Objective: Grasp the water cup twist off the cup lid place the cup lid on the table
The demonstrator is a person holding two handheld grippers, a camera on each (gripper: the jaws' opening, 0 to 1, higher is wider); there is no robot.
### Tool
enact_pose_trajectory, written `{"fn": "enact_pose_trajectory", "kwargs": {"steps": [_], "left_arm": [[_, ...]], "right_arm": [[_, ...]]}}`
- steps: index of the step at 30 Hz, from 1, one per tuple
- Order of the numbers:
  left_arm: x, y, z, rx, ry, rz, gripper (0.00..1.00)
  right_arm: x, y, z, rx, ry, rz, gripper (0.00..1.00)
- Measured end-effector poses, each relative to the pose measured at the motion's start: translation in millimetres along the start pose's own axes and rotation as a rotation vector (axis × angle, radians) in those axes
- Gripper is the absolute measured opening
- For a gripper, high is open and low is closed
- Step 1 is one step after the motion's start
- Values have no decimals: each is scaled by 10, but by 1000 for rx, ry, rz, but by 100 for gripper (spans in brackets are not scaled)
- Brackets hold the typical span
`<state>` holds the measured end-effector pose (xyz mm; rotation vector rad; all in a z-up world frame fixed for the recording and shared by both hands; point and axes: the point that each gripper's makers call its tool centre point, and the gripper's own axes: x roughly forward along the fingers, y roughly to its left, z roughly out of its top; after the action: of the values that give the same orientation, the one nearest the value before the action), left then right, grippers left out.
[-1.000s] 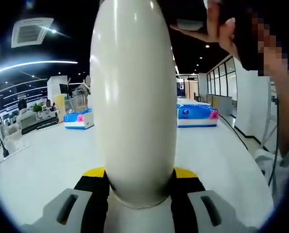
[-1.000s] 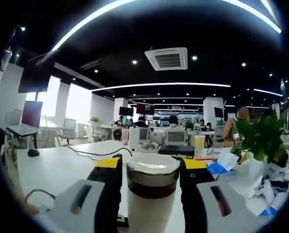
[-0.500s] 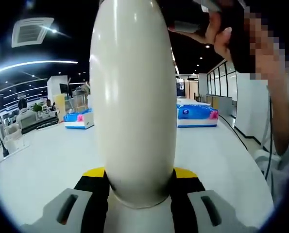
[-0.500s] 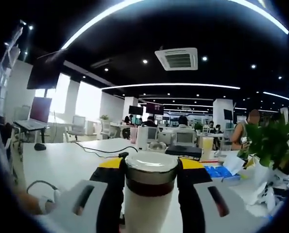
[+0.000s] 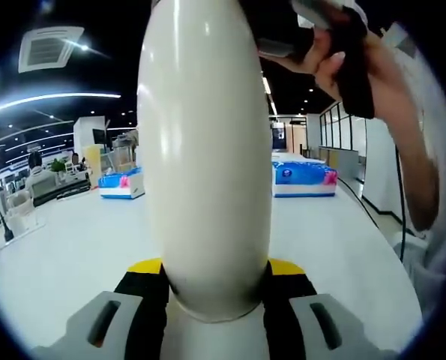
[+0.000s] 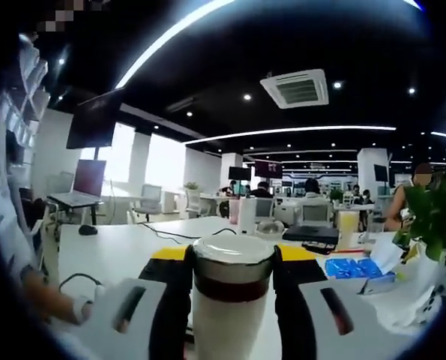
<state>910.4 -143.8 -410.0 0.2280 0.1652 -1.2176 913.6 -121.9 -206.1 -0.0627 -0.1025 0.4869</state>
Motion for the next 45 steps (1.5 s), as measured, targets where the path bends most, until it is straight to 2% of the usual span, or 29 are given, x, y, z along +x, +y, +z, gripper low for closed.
{"fn": "enact_pose_trajectory", "kwargs": {"steps": [17,33,45], "left_arm": [[13,0,6,-2,-1,4,51],[3,-1,6,0,2,6,51],[5,3,1,-1,0,5,51]], "right_arm": [[29,8,-19,39,2,179,44],[20,62,-18,52,-4,400,44],[22,79,-28,86,-15,499,44]]}}
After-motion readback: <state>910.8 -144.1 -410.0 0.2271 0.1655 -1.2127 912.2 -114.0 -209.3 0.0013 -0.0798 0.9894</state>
